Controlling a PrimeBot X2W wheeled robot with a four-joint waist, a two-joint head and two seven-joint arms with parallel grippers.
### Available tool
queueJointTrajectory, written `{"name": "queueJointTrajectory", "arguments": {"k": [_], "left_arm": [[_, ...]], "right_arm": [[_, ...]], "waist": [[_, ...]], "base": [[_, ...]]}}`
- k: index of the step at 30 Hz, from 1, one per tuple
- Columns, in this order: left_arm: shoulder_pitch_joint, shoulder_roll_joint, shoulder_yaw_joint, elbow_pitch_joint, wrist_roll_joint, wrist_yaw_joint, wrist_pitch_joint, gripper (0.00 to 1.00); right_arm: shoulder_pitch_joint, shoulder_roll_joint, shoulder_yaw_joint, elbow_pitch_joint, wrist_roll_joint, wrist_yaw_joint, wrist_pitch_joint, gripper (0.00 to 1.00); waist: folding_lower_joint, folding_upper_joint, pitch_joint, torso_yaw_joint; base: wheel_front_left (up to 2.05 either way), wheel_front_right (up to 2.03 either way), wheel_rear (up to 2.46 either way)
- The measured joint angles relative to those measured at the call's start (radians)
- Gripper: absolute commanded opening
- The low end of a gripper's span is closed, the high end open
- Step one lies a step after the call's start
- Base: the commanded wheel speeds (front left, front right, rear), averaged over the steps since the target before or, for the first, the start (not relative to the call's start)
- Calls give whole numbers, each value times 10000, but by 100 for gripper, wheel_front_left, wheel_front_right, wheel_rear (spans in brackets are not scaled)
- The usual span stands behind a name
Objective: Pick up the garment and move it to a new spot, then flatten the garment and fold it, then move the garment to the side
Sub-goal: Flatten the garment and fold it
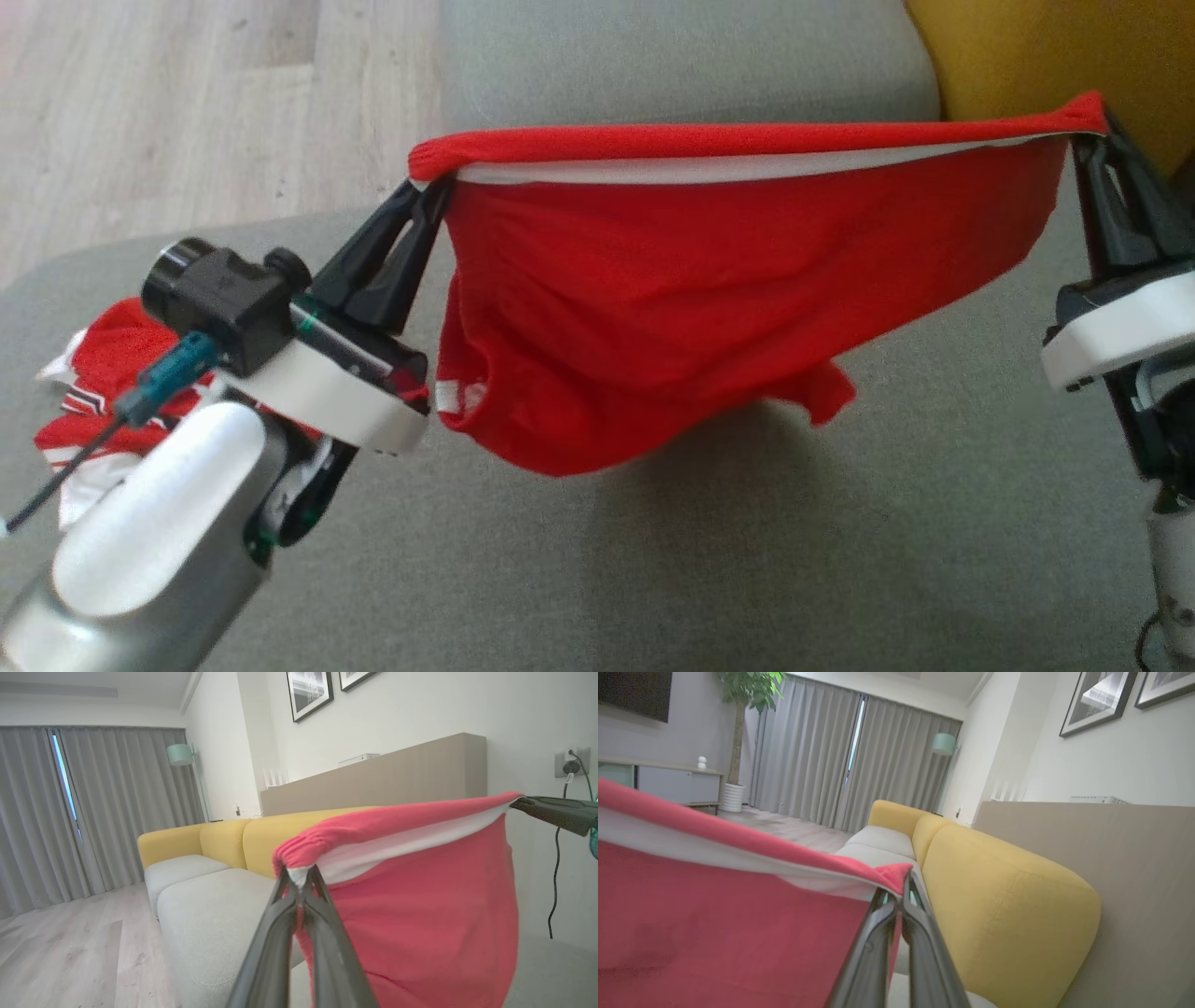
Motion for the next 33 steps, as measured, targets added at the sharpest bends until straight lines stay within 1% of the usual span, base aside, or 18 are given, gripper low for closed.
{"name": "queueJointTrajectory", "arguments": {"k": [2,4,6,9,13,17,20,24,27,28,33], "left_arm": [[-95,104,21,40,0,-8,226,0],[-343,194,23,274,8,-63,441,0],[-793,171,42,570,-2,-276,564,0],[-1914,-4,161,1442,0,-675,604,0],[-3661,-493,255,2897,25,-1306,395,0],[-5420,-1127,351,4213,330,-1622,-201,0],[-6427,-1547,414,5045,464,-1755,-732,0],[-6742,-1948,362,5992,537,-1870,-1308,0],[-6506,-2157,-228,6671,694,-1893,-1517,0],[-6357,-2224,-435,6824,813,-1965,-1580,0],[-5248,-2591,-1053,7455,759,-1973,-1789,0]], "right_arm": [[-85,0,104,142,138,0,121,0],[-561,-151,497,727,121,0,111,0],[-1422,-219,625,1461,201,0,-15,0],[-3221,-359,826,2790,232,0,-453,0],[-5729,-376,1158,4777,221,2,-1243,0],[-7814,-324,1007,6458,-140,2,-2272,0],[-8869,-211,848,7474,-566,2,-3037,0],[-9167,75,941,8654,-911,2,-3687,0],[-8934,228,1143,9697,-993,2,-3800,0],[-8797,234,1335,10048,-995,2,-3799,0],[-7988,221,2474,11634,-894,2,-3591,0]], "waist": [[1,0,165,-70],[1,0,384,-176],[0,0,705,-272],[4,0,1345,-370],[5,0,2312,-471],[6,-1,3253,-515],[7,-1,3851,-500],[5,-1,4431,-409],[6,-1,4651,-277],[3,-1,4689,-229],[3,-1,4690,-63]], "base": [[0,0,0],[0,0,0],[0,0,0],[0,0,0],[0,0,0],[0,0,0],[0,0,0],[0,0,0],[0,0,0],[0,0,0],[0,0,0]]}}
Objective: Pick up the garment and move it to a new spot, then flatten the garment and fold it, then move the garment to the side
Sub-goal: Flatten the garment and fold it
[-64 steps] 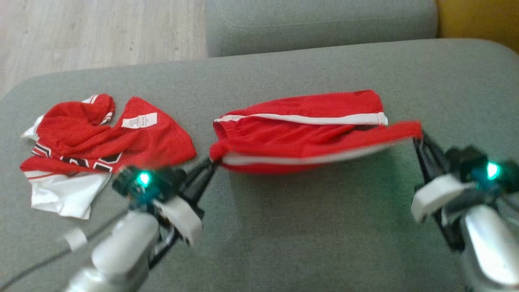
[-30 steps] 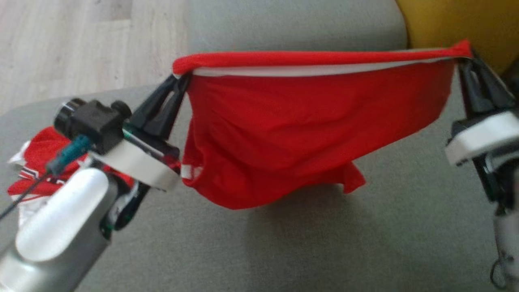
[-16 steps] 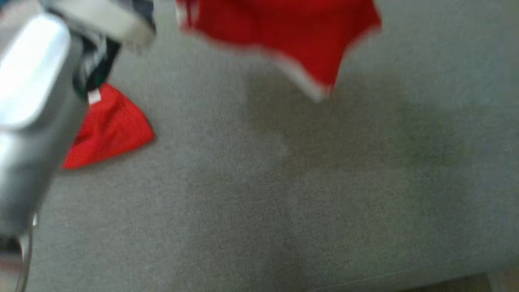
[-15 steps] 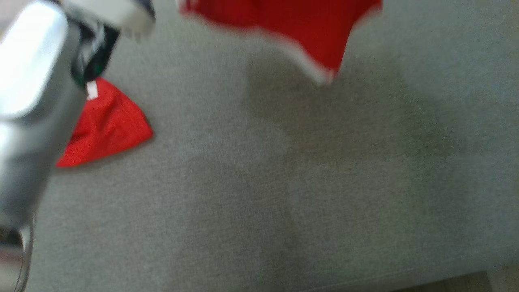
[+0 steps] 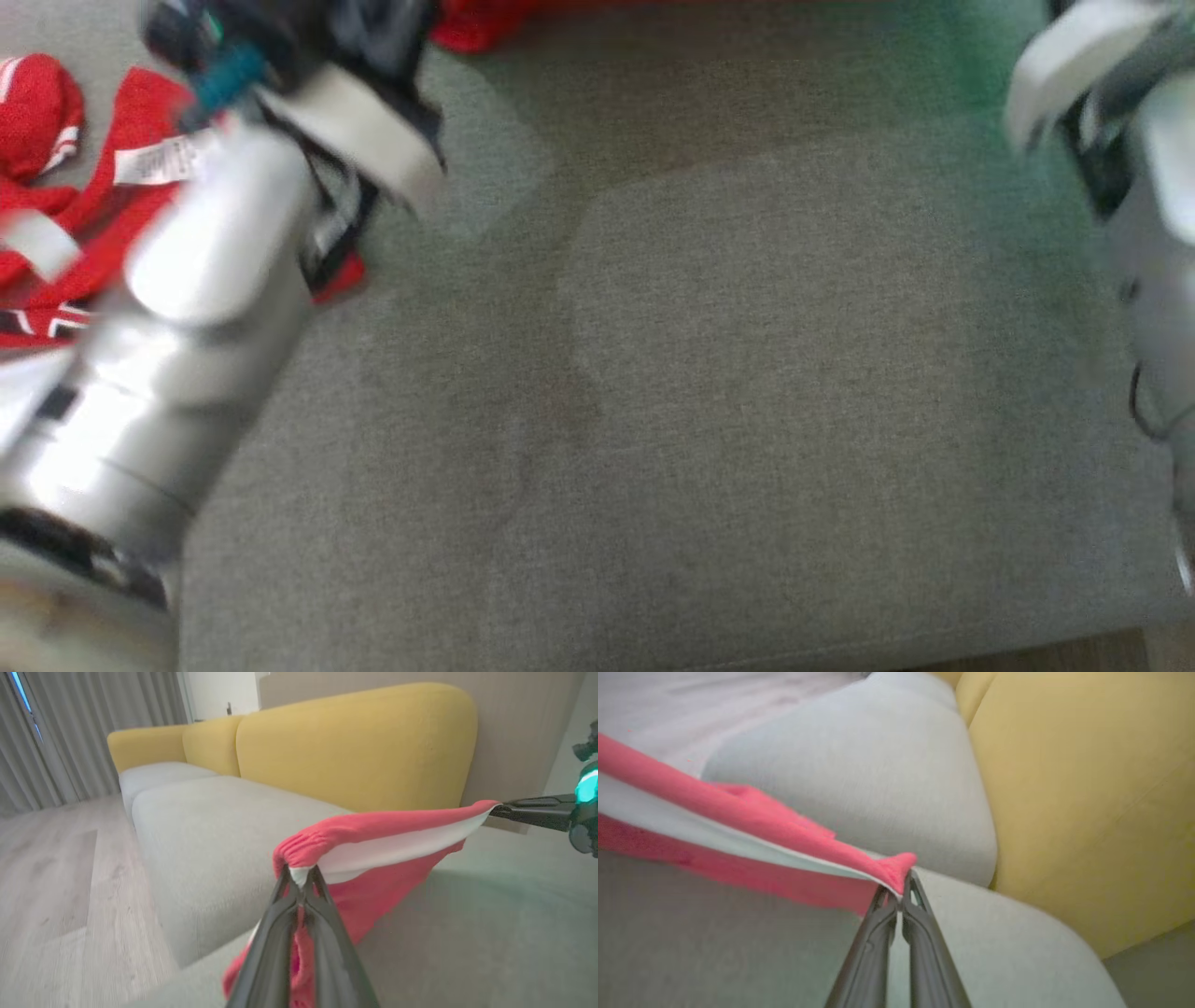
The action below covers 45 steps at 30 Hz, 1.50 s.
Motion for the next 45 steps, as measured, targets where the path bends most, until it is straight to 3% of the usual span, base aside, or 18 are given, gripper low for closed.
{"name": "queueJointTrajectory", "arguments": {"k": [5,10,17,24,34,45], "left_arm": [[929,-67,-577,88,-290,-73,-92,0],[2025,81,-1045,-512,-134,-75,-115,0],[3597,357,-1116,-1306,224,-75,-115,0],[4775,441,-1369,-1501,234,-75,-115,0],[6921,654,-1486,-2391,25,311,-115,0],[7698,1003,-1645,-4226,-151,1001,234,0]], "right_arm": [[461,-226,1150,683,742,0,311,0],[1282,-646,2522,779,2462,0,1066,0],[2764,-1896,4623,-903,4884,0,2305,0],[3952,-3152,6009,-2627,6911,0,3319,0],[5594,-4362,6995,-4385,8669,0,4247,0],[6182,-5382,6579,-5628,8918,0,4297,0]], "waist": [[-2,0,-259,92],[-3,0,-767,195],[-4,1,-1534,256],[-4,1,-2411,159],[-5,1,-4007,-143],[-2,1,-4503,-362]], "base": [[0,0,0],[0,0,0],[0,0,0],[0,0,0],[0,0,0],[0,0,0]]}}
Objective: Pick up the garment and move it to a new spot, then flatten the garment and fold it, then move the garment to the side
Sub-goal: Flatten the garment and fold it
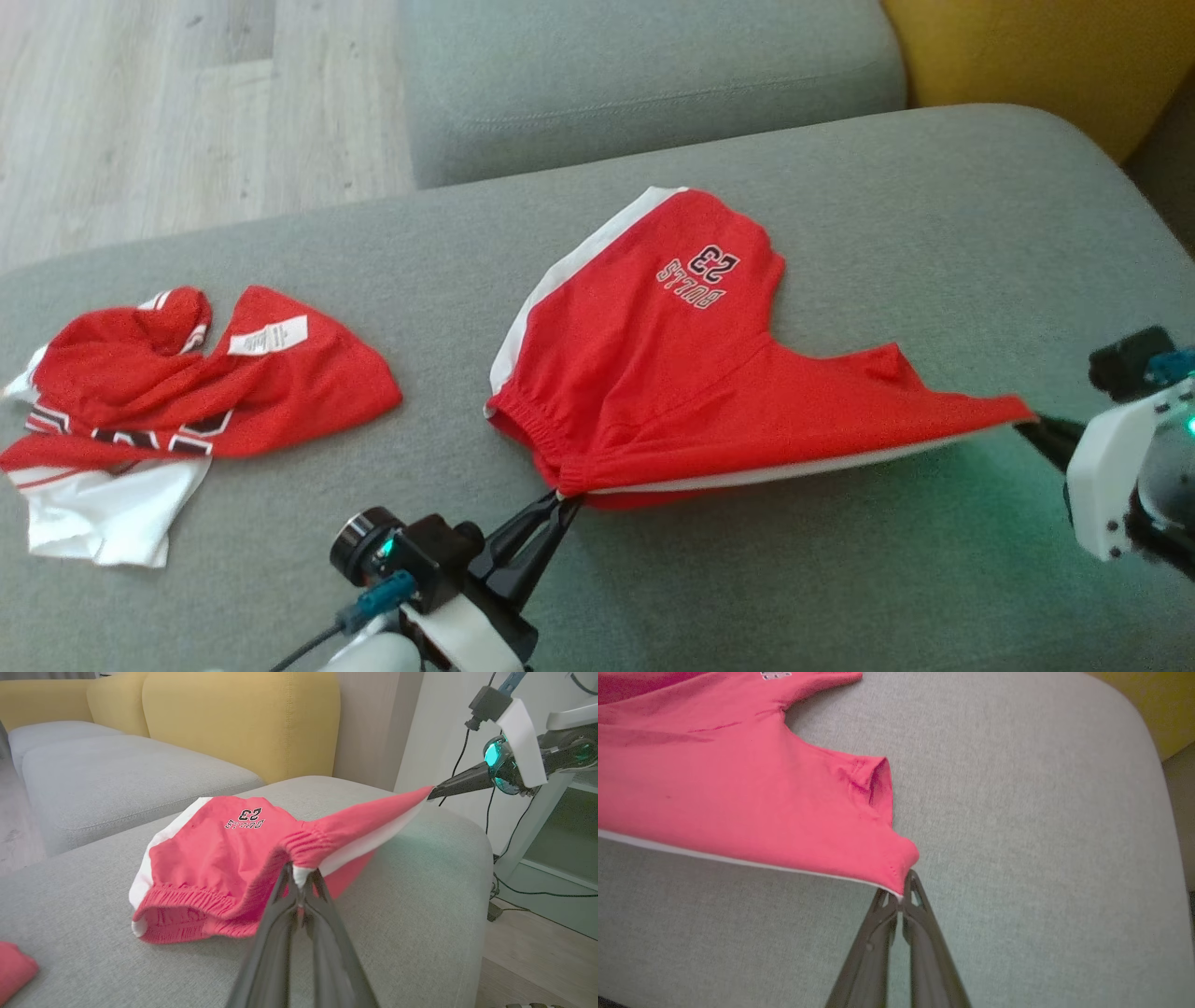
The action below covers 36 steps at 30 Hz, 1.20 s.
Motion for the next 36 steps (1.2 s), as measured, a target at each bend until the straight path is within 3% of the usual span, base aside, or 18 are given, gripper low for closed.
{"name": "queueJointTrajectory", "arguments": {"k": [10,18,25,36], "left_arm": [[-646,50,230,-301,-86,150,151,0],[-1653,-447,635,142,-291,-19,146,0],[-2708,-907,677,727,-286,-201,134,0],[-3996,-1914,616,2249,-259,-616,79,0]], "right_arm": [[-865,136,-1279,-171,-1605,0,-426,0],[-2359,443,-1812,17,-2479,0,-414,0],[-3736,445,-1636,443,-2959,0,-330,0],[-5733,520,-130,1476,-3210,0,-251,0]], "waist": [[2,0,876,512],[3,0,1820,1284],[4,-1,2678,1978],[2,-1,3981,3309]], "base": [[0,0,0],[0,0,0],[0,0,0],[0,0,0]]}}
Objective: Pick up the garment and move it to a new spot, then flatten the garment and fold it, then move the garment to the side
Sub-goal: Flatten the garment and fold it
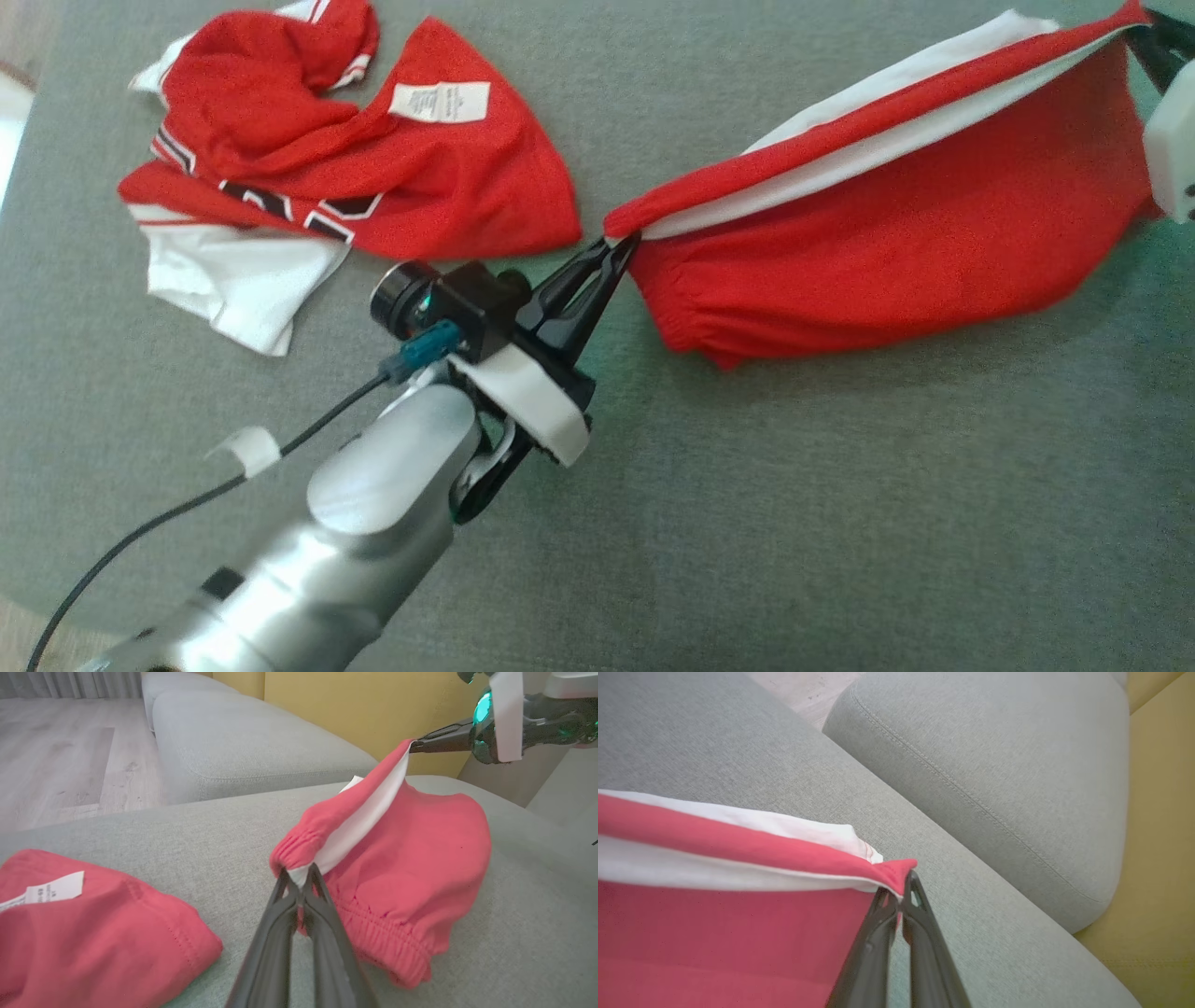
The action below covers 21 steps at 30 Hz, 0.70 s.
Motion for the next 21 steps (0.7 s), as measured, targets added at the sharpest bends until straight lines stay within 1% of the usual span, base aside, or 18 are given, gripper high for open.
{"name": "queueJointTrajectory", "arguments": {"k": [4,5,6,7,8,10,14,17,21], "left_arm": [[-420,-332,-54,491,15,-121,-44,0],[-518,-410,-73,608,15,-146,-48,0],[-600,-476,-100,717,17,-182,-71,0],[-697,-533,-146,844,23,-194,-125,81],[-780,-608,-174,947,58,-194,-136,100],[-926,-717,-209,1158,105,-198,-222,100],[-951,-736,-144,1547,134,-203,-311,100],[-950,-696,84,1714,163,-178,-395,100],[-884,-598,589,1638,176,36,-420,100]], "right_arm": [[-395,167,499,518,6,0,-42,0],[-497,198,606,671,8,0,-52,5],[-583,209,667,840,4,0,-123,70],[-686,219,692,1041,8,0,-247,100],[-778,242,694,1260,25,0,-328,100],[-903,341,681,1605,102,0,-594,100],[-911,805,686,2050,374,0,-1139,100],[-907,1007,711,2255,587,0,-1519,100],[-839,1252,487,2487,1072,0,-2220,100]], "waist": [[0,0,366,293],[0,0,453,350],[0,0,530,402],[0,0,598,449],[1,0,649,492],[1,0,703,526],[-2,0,573,405],[-2,0,366,254],[-2,0,-23,22]], "base": [[0,0,0],[0,0,0],[0,0,0],[0,0,0],[0,0,0],[0,0,0],[0,0,0],[0,0,0],[0,0,0]]}}
